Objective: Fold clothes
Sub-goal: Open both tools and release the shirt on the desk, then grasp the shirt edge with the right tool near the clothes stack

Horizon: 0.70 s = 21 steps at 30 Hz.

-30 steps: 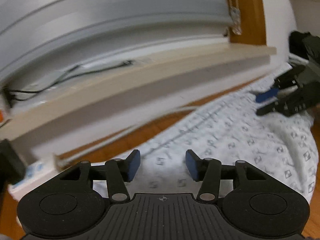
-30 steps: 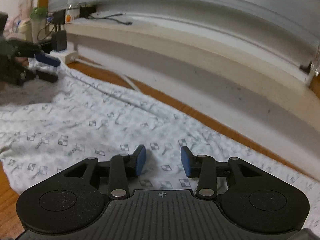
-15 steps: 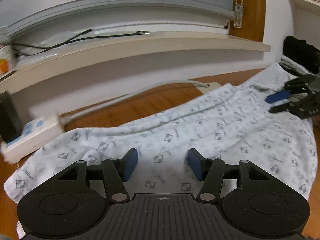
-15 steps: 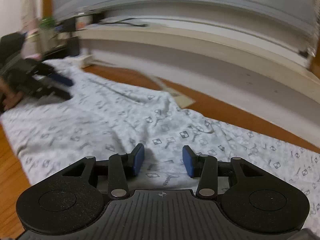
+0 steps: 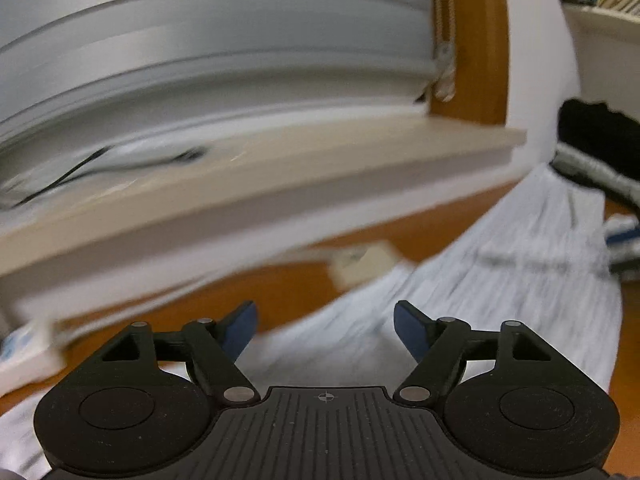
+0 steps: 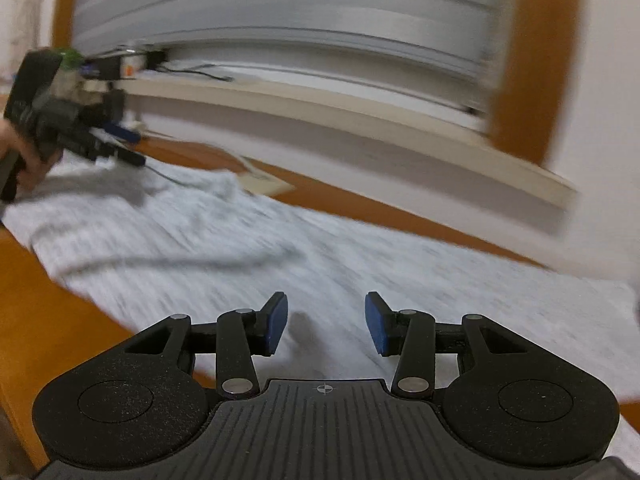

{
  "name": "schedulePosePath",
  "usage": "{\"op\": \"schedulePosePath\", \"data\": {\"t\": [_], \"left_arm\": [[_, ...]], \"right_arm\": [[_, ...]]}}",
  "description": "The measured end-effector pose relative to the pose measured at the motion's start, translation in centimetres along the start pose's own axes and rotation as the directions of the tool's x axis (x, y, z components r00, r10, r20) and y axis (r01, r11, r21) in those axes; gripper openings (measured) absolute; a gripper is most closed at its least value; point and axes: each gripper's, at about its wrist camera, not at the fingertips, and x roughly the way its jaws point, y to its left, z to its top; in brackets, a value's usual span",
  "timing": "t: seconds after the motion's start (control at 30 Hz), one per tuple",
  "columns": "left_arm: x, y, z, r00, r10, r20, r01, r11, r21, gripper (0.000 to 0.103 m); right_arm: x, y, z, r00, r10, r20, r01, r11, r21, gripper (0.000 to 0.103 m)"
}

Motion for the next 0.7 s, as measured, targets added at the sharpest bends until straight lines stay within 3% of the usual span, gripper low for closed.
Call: {"op": "schedulePosePath", "data": {"t": [0.13, 0.27, 0.37, 0.7], "left_arm": [[3.5, -3.6, 1.9, 0.996, -0.078, 0.034, 0.078, 0.997, -0.002, 0.08], [6.0, -6.2, 1.8, 0.986, -0.166, 0.024, 0.166, 0.986, 0.0, 0.08], [7.2, -7.1, 1.2, 0.985, -0.174, 0.0, 0.173, 0.984, 0.03, 0.08], [7.0, -7.6, 1.1, 0.982, -0.188, 0.011, 0.187, 0.982, 0.038, 0.086]], "right_arm": [[-3.8, -3.6, -3.3, 0.994, -0.096, -0.048, 0.099, 0.994, 0.046, 0.045], [-7.2, -6.2, -6.3, 0.981, -0.166, -0.098, 0.175, 0.979, 0.101, 0.048], [-9.3, -7.3, -8.2, 0.973, -0.192, -0.129, 0.21, 0.967, 0.143, 0.05], [-11.2, -6.8, -9.8, 0.978, -0.142, -0.155, 0.172, 0.965, 0.197, 0.05]]}}
